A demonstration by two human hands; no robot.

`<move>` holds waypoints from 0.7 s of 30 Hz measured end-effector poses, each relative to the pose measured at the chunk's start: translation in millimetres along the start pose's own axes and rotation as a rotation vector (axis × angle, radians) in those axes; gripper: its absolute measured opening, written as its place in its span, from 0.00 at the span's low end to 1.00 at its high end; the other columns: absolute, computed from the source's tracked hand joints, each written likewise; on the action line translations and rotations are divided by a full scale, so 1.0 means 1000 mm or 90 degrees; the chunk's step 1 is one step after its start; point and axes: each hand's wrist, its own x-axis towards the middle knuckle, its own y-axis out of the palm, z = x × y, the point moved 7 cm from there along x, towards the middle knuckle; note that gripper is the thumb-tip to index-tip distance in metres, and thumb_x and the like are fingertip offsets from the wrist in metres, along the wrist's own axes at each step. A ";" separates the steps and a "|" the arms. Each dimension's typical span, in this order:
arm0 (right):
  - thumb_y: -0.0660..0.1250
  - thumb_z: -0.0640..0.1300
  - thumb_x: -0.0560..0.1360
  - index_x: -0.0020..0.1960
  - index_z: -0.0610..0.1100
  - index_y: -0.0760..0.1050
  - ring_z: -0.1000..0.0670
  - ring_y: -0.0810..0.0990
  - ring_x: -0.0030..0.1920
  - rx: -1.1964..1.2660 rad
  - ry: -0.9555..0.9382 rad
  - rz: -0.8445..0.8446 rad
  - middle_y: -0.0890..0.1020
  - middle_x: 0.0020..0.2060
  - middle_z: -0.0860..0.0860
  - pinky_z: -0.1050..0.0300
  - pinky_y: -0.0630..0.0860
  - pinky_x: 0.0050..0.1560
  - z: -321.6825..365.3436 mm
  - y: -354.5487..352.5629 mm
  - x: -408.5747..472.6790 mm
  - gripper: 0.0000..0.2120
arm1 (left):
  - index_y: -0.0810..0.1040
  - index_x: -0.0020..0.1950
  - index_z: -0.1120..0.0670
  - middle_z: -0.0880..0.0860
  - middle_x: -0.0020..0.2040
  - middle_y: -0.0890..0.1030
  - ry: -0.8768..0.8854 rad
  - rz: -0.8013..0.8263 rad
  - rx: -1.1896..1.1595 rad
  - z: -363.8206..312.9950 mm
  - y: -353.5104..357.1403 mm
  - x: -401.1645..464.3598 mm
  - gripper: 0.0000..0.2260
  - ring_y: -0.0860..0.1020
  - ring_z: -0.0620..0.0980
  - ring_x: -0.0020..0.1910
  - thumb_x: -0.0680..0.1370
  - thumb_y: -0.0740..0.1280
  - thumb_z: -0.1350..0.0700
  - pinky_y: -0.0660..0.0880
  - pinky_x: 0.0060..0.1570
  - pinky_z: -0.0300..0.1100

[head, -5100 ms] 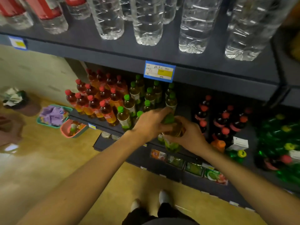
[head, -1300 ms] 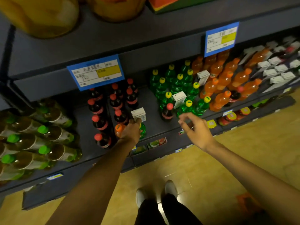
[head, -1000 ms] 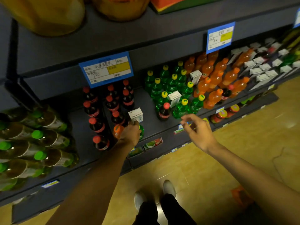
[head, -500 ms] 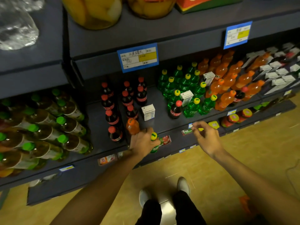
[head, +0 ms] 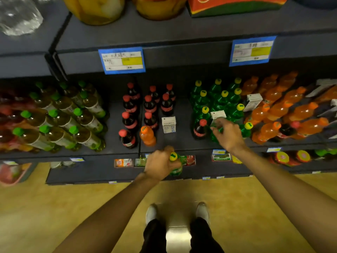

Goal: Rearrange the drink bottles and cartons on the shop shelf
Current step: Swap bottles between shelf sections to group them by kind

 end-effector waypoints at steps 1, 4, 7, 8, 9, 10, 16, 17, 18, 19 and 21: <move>0.69 0.45 0.74 0.57 0.42 0.76 0.41 0.80 0.47 -0.012 -0.014 0.024 0.81 0.48 0.44 0.50 0.77 0.46 -0.003 0.003 0.009 0.13 | 0.73 0.58 0.51 0.55 0.50 0.81 -0.026 -0.017 -0.028 -0.003 -0.002 -0.001 0.19 0.79 0.58 0.49 0.72 0.69 0.44 0.75 0.45 0.47; 0.68 0.45 0.75 0.61 0.41 0.74 0.41 0.79 0.51 -0.048 -0.051 0.081 0.81 0.50 0.43 0.51 0.75 0.49 -0.008 0.009 0.031 0.17 | 0.74 0.55 0.52 0.55 0.45 0.81 -0.075 -0.069 -0.104 -0.014 -0.008 -0.001 0.16 0.80 0.58 0.46 0.71 0.70 0.46 0.75 0.41 0.48; 0.67 0.46 0.76 0.63 0.41 0.73 0.41 0.78 0.54 -0.077 -0.090 0.128 0.80 0.54 0.41 0.50 0.75 0.51 -0.007 0.017 0.044 0.18 | 0.74 0.53 0.52 0.55 0.42 0.81 -0.109 -0.123 -0.145 -0.024 -0.014 0.000 0.15 0.79 0.58 0.43 0.71 0.70 0.47 0.70 0.37 0.46; 0.66 0.47 0.76 0.63 0.42 0.72 0.40 0.78 0.55 -0.092 -0.103 0.140 0.79 0.55 0.41 0.50 0.75 0.51 -0.006 0.020 0.047 0.18 | 0.74 0.52 0.52 0.55 0.42 0.81 -0.124 -0.143 -0.157 -0.027 -0.017 0.000 0.15 0.79 0.58 0.43 0.70 0.70 0.47 0.69 0.37 0.46; 0.65 0.48 0.77 0.64 0.43 0.72 0.40 0.77 0.56 -0.122 -0.114 0.152 0.78 0.57 0.41 0.49 0.76 0.51 -0.004 0.023 0.050 0.18 | 0.75 0.52 0.53 0.55 0.41 0.81 -0.139 -0.164 -0.167 -0.028 -0.019 0.000 0.15 0.79 0.59 0.43 0.70 0.70 0.47 0.69 0.37 0.45; 0.64 0.50 0.77 0.65 0.44 0.71 0.40 0.76 0.58 -0.164 -0.124 0.168 0.77 0.59 0.42 0.48 0.75 0.51 -0.003 0.026 0.053 0.18 | 0.75 0.51 0.52 0.55 0.40 0.81 -0.153 -0.184 -0.179 -0.029 -0.022 -0.001 0.15 0.79 0.59 0.42 0.69 0.69 0.46 0.70 0.37 0.46; 0.67 0.53 0.75 0.64 0.47 0.70 0.40 0.74 0.59 -0.307 -0.161 0.280 0.77 0.59 0.43 0.47 0.76 0.53 0.000 0.050 0.066 0.20 | 0.75 0.48 0.51 0.54 0.40 0.81 -0.198 -0.238 -0.184 -0.023 -0.026 -0.007 0.16 0.78 0.58 0.40 0.67 0.67 0.43 0.70 0.35 0.46; 0.67 0.53 0.74 0.63 0.47 0.71 0.40 0.74 0.59 -0.315 -0.162 0.295 0.77 0.58 0.43 0.48 0.75 0.52 -0.001 0.053 0.067 0.20 | 0.75 0.48 0.51 0.54 0.40 0.81 -0.205 -0.243 -0.175 -0.021 -0.027 -0.009 0.14 0.78 0.57 0.40 0.69 0.70 0.45 0.67 0.35 0.44; 0.67 0.52 0.75 0.64 0.46 0.71 0.40 0.74 0.59 -0.319 -0.162 0.306 0.77 0.58 0.42 0.48 0.74 0.52 -0.002 0.057 0.068 0.20 | 0.75 0.48 0.52 0.53 0.40 0.81 -0.209 -0.248 -0.168 -0.019 -0.028 -0.010 0.12 0.78 0.56 0.40 0.70 0.71 0.48 0.65 0.35 0.43; 0.67 0.52 0.75 0.65 0.46 0.70 0.39 0.74 0.59 -0.316 -0.159 0.315 0.76 0.59 0.41 0.48 0.74 0.52 -0.003 0.061 0.068 0.21 | 0.75 0.48 0.52 0.53 0.40 0.80 -0.213 -0.248 -0.163 -0.017 -0.028 -0.012 0.11 0.77 0.54 0.39 0.70 0.72 0.49 0.64 0.34 0.42; 0.66 0.51 0.75 0.66 0.46 0.69 0.39 0.74 0.59 -0.308 -0.152 0.321 0.76 0.59 0.41 0.47 0.74 0.53 -0.003 0.067 0.069 0.21 | 0.75 0.48 0.53 0.52 0.40 0.80 -0.222 -0.245 -0.156 -0.015 -0.028 -0.017 0.11 0.76 0.52 0.38 0.70 0.72 0.50 0.63 0.35 0.41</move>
